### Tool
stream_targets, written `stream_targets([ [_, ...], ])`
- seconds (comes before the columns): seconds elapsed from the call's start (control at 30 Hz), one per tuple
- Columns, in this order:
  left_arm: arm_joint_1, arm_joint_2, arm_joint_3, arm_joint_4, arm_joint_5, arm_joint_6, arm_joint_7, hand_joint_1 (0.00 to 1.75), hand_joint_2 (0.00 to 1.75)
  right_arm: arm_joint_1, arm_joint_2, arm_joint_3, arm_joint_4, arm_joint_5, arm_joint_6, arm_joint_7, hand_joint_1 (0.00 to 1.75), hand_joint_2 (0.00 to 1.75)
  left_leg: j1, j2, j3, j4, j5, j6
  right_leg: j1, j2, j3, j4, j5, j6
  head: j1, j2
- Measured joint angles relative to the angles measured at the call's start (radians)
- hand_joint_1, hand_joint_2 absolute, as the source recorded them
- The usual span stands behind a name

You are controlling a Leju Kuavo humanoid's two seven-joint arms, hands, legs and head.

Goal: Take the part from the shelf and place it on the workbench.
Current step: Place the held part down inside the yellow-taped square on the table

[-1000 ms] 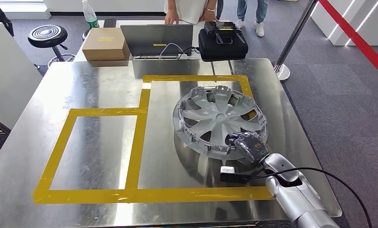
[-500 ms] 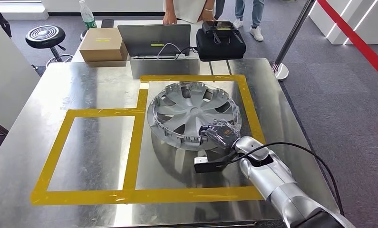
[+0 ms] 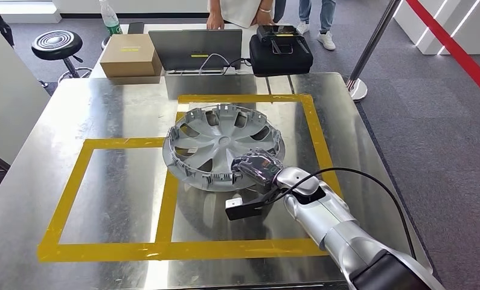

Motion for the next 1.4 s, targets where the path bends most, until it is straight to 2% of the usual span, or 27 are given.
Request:
stream_targets([
  [0.63, 0.000, -0.001, 0.000, 0.000, 0.006, 0.000, 0.006, 0.00, 1.75, -0.030, 0.009, 0.024, 0.041, -0.026, 0.023, 0.026, 1.75, 1.75, 0.000, 0.000, -0.001, 0.000, 0.000, 0.000, 0.000, 0.000, -0.002, 0.000, 0.000, 0.000, 0.000, 0.000],
  [1.13, 0.000, 0.001, 0.000, 0.000, -0.001, -0.007, -0.003, 0.00, 1.75, -0.061, -0.065, 0.033, 0.099, -0.058, 0.021, 0.082, 1.75, 1.75, 0.000, -0.009, -0.001, 0.000, 0.000, 0.000, -0.001, -0.008, 0.001, -0.001, -0.001, 0.001, 0.000, 0.000],
  [1.4, 0.000, 0.002, 0.000, 0.000, -0.001, -0.009, -0.004, 0.00, 1.75, -0.061, -0.081, 0.030, 0.104, -0.059, 0.019, 0.089, 1.75, 1.75, 0.000, -0.009, -0.001, 0.000, 0.000, 0.000, -0.001, -0.008, 0.001, -0.001, -0.001, 0.001, 0.000, 0.000],
])
